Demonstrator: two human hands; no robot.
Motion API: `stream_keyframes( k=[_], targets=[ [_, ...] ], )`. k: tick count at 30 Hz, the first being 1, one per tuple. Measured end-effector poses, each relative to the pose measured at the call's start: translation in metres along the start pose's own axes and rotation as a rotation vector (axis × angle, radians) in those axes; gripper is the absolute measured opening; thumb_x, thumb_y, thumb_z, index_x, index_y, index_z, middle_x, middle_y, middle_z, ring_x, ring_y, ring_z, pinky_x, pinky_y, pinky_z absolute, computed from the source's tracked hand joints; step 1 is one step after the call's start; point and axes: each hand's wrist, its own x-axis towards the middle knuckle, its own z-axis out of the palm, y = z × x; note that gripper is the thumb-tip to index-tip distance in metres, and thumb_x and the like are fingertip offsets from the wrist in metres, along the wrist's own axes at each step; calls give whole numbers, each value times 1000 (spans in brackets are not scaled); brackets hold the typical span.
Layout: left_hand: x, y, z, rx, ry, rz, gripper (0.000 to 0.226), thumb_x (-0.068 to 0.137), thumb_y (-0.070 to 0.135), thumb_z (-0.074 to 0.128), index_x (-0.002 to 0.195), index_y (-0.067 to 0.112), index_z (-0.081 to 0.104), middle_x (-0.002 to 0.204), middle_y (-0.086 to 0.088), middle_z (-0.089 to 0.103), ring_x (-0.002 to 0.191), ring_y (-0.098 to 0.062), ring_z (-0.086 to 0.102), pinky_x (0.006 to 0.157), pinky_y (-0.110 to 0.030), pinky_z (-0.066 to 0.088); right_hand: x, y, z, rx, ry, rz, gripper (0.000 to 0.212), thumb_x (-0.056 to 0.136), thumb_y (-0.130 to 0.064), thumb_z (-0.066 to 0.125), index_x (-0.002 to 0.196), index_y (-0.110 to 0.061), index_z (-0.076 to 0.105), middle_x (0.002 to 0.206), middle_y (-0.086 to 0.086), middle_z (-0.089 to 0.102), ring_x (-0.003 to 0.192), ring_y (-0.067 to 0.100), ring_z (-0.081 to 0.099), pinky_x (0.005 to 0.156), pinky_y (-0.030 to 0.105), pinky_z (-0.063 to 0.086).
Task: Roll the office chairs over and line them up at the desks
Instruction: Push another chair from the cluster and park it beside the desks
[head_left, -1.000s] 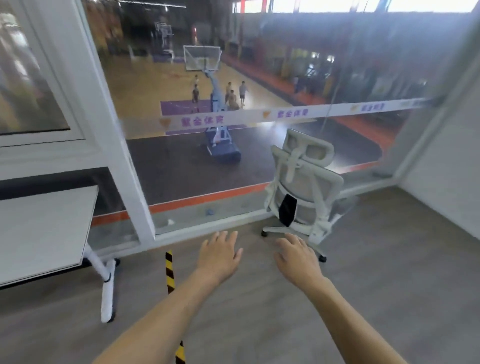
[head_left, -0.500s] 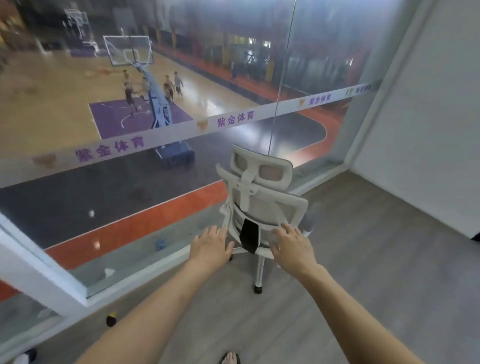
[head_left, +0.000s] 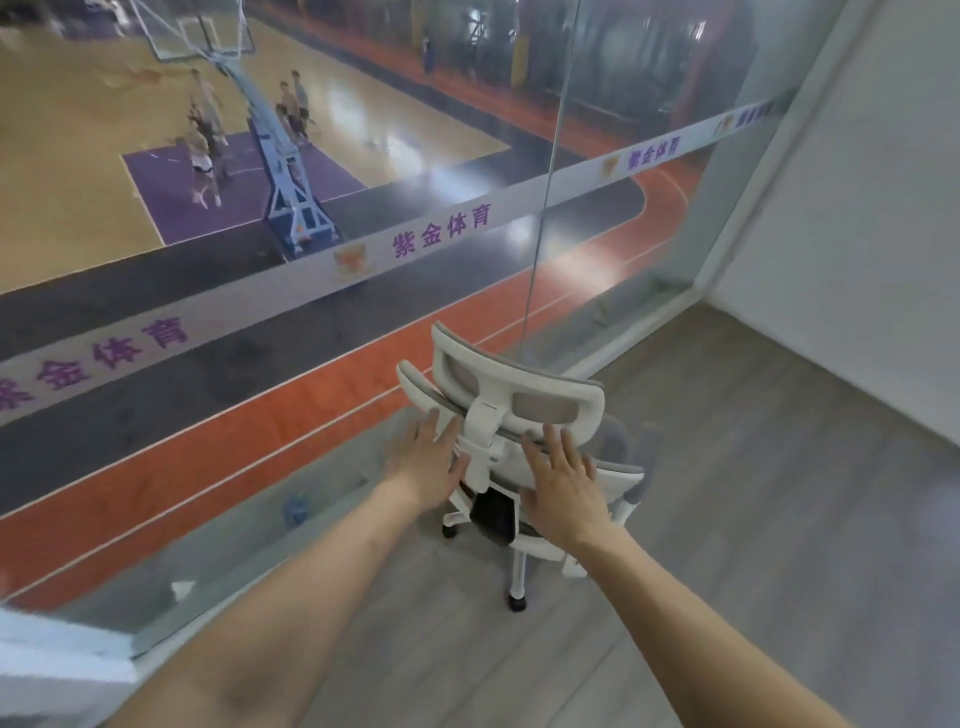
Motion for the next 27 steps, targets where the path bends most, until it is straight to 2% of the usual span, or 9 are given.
stream_keyframes(
  k=[4,9,12,15,17,20,23,27],
  targets=[
    [46,-20,0,53,-29,9,71,102,70,12,164,42,-6,174,0,-14,160,-34,-11,126,-61,2,14,15,26,32,-40,-6,83,96,-38,53,163,-31,3,171,6,-13,157,32,-15,126,55,5],
    [71,-39,7,114,-122,71,66,102,70,4,161,48,-13,169,4,-26,157,-31,-22,124,-62,-12,12,27,43,-11,53,-24,85,97,-37,56,163,-35,2,171,3,-13,157,26,-15,128,50,0],
    [66,-40,10,182,-89,90,68,100,71,1,162,46,-11,170,3,-23,157,-28,-23,122,-60,-17,10,27,45,-1,60,-20,83,98,-37,55,163,-37,2,171,-1,-14,157,25,-14,128,49,-2],
    [50,-34,12,205,-96,97,78,93,76,-5,164,43,-6,173,0,-17,158,-26,-22,122,-59,-19,-4,38,49,25,102,-49,80,98,-38,57,163,-36,11,172,0,-4,158,25,-5,128,50,6],
    [35,-25,16,195,-102,97,81,92,77,-5,165,42,-3,174,-1,-13,158,-25,-20,122,-59,-19,-15,52,51,19,114,-71,76,100,-44,52,164,-35,12,171,-1,-1,158,23,-3,128,50,10],
    [12,-6,28,182,-93,75,73,99,75,6,164,43,3,175,0,-4,160,-24,-14,120,-63,-18,-31,76,51,-10,87,-85,74,101,-55,41,163,-38,5,171,-4,-7,157,21,-11,128,47,2],
    [-14,17,40,155,-81,31,76,94,80,5,163,46,9,172,5,7,160,-23,-6,118,-71,-13,-47,100,50,-38,68,-116,73,101,-63,37,163,-40,6,170,-6,-10,157,21,-13,127,45,-5],
    [-64,54,59,131,-81,-72,77,94,82,4,163,47,5,173,5,1,160,-22,-6,112,-79,-11,-73,131,51,-63,30,-188,73,100,-69,30,163,-39,7,171,-6,-10,157,20,-15,128,48,-3]
  ],
)
